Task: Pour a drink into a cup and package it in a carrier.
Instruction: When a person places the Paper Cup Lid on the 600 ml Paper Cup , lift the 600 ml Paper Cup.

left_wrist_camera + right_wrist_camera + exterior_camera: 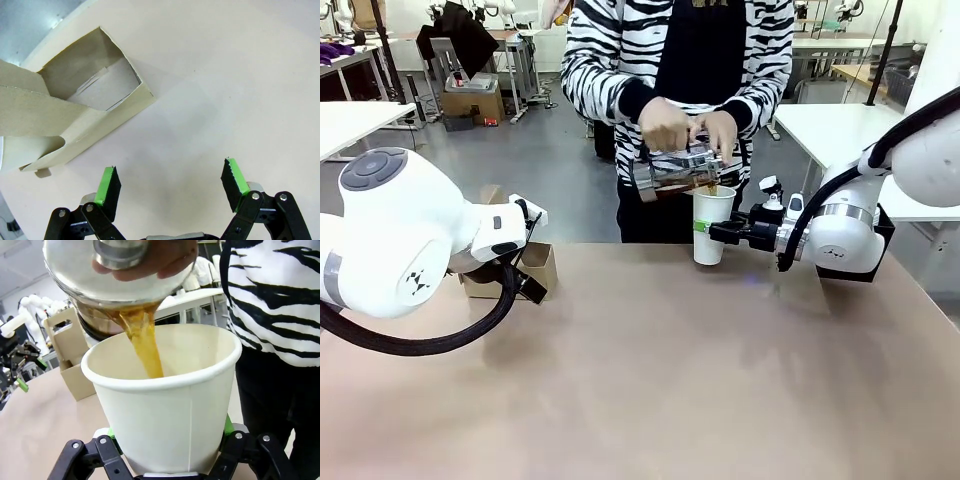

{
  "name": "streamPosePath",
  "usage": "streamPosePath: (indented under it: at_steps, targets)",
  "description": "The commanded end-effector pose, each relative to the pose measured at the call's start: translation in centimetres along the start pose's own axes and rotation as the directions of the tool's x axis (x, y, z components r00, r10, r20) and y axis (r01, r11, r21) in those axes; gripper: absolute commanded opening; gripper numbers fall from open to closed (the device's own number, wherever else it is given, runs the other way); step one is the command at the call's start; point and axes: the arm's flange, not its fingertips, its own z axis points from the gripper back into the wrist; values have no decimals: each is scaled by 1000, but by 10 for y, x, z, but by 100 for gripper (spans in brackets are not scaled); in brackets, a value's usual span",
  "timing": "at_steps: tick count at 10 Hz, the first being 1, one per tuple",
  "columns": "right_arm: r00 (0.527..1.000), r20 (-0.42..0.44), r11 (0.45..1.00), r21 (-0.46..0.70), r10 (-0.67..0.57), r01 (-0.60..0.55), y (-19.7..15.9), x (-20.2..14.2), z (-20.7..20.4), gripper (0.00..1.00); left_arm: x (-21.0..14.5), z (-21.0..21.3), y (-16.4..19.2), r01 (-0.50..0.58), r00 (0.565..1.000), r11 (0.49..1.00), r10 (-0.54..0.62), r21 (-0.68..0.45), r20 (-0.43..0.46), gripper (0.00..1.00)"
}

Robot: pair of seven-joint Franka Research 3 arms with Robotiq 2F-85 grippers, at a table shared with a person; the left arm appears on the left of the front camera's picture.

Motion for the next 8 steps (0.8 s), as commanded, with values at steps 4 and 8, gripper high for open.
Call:
streamPosePath:
  at_steps: [4,8]
  targets:
    - [1000,3,1000,1,-10,10,2,4,-1,81,0,0,0,0,1000,1000,0,-2,2,100]
    - [1000,3,1000,1,-10,10,2,4,-1,81,0,0,0,0,1000,1000,0,-2,2,100]
